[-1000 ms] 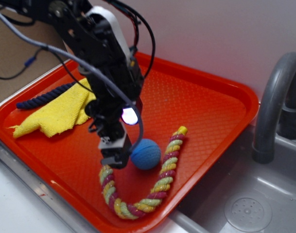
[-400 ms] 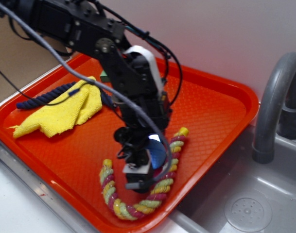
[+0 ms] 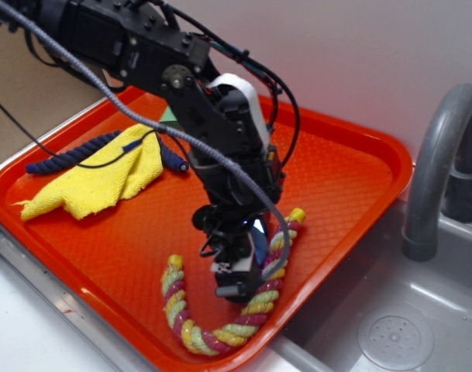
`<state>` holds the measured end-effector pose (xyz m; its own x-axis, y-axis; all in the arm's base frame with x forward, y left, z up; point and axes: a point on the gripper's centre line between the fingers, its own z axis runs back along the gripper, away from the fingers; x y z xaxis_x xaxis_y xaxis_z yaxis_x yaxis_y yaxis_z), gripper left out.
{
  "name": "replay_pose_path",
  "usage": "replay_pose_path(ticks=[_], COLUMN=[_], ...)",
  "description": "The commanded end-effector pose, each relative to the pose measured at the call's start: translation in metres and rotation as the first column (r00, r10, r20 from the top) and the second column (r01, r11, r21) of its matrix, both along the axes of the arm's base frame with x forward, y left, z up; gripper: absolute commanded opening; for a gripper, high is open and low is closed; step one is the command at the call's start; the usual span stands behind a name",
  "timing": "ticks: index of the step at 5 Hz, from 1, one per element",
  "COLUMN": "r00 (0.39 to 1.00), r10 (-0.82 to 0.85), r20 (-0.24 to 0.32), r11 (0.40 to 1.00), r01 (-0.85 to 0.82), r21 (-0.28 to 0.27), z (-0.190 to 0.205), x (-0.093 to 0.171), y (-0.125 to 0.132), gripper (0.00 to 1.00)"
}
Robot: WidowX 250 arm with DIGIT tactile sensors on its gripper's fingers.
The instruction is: Grab the blue ball.
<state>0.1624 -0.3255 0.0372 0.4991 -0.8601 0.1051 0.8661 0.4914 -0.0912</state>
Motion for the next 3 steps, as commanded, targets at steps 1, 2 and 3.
replay_pose_path(ticks=[1,2,3], r00=[0.941,0.879,0.787], r10=[0.337,0.477,0.608], r20=[0.045,0.025,0.102], r11=[0.937,0.874,0.792], r01=[-0.33,-0.471,-0.61], r21=[-0.11,-0.118,-0.02], z=[0.116,0.143,0.175], x=[-0.002,0.008,0.008], y=[0.078,0.108,0.14], gripper=[0.0,0.0,0.0])
